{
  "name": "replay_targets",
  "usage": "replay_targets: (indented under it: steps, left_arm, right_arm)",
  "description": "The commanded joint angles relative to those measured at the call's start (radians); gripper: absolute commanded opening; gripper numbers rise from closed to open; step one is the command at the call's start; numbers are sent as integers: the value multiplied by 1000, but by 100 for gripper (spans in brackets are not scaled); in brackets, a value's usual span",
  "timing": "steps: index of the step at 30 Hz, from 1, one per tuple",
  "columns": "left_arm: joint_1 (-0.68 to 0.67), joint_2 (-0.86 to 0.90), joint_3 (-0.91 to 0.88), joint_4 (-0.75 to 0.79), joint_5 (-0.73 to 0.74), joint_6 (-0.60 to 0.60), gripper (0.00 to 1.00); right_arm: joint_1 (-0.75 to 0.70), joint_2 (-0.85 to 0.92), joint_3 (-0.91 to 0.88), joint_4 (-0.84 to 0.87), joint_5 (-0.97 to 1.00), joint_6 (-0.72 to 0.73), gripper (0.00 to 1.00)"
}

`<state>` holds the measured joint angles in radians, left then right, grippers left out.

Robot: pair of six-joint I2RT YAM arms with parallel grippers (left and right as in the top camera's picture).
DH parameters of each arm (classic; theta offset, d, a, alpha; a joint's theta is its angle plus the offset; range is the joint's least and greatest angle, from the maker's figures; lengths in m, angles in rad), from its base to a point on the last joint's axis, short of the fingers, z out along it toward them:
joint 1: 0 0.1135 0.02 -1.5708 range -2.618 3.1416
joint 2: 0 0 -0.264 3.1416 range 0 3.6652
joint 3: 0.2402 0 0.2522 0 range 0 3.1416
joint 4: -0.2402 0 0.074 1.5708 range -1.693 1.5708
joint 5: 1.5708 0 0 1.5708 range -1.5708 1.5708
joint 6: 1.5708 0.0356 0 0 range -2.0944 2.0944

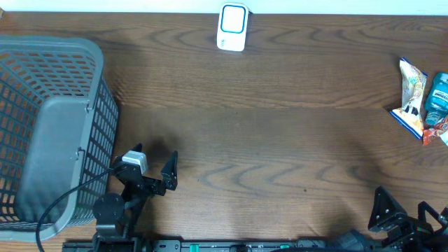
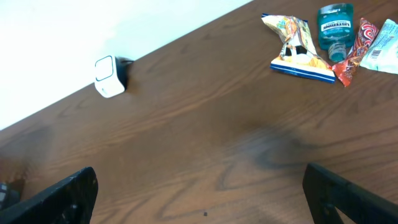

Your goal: Scan the item barcode

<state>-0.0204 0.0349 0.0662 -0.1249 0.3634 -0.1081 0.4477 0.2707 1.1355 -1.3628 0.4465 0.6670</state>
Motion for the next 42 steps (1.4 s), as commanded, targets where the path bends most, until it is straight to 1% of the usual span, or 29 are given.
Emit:
replay_targets:
  steps: [1, 8, 36, 42]
  left_arm:
    - [3, -3, -19, -23, 2, -5, 98]
    - [3, -3, -19, -23, 2, -5, 98]
    - [3, -3, -19, -23, 2, -5, 98]
    - [3, -3, -19, -23, 2, -5, 98]
  right_arm:
    - [5, 0, -12, 9, 18, 13, 99]
    - [5, 0, -12, 17, -11, 13, 99]
    - [5, 0, -12, 36, -11, 13, 99]
    - [5, -1, 15, 47, 47, 4, 99]
